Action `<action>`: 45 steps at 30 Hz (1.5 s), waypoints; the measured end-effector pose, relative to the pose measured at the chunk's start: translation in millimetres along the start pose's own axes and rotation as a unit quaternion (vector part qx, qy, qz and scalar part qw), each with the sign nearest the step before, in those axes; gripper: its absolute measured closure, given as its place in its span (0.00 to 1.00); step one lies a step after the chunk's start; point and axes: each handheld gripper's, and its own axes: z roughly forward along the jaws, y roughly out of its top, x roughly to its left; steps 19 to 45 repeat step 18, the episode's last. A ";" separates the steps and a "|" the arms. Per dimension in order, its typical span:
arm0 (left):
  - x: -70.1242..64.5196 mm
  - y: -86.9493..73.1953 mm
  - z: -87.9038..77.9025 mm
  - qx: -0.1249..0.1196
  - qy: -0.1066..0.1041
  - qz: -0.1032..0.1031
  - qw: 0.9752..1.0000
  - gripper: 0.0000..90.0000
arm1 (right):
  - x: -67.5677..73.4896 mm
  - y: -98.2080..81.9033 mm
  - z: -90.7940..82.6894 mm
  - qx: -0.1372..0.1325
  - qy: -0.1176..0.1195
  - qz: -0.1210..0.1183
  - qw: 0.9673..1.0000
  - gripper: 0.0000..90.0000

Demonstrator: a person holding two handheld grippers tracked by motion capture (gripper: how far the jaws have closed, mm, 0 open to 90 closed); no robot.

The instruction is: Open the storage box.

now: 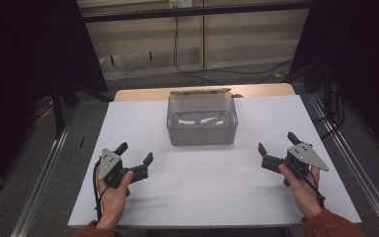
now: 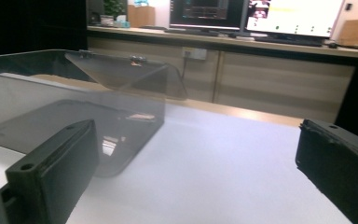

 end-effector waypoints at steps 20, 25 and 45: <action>1.0 -12.5 -19.5 0.009 0.029 -0.021 0.999 0.02 | -1.5 -12.1 -34.4 -0.018 -0.009 0.002 1.000 0.00; 1.0 -12.5 -19.5 0.009 0.029 -0.021 0.999 0.02 | -1.5 -12.1 -34.4 -0.018 -0.009 0.002 1.000 0.00; 1.0 -12.5 -19.5 0.009 0.029 -0.021 0.999 0.02 | -1.5 -12.1 -34.4 -0.018 -0.009 0.002 1.000 0.00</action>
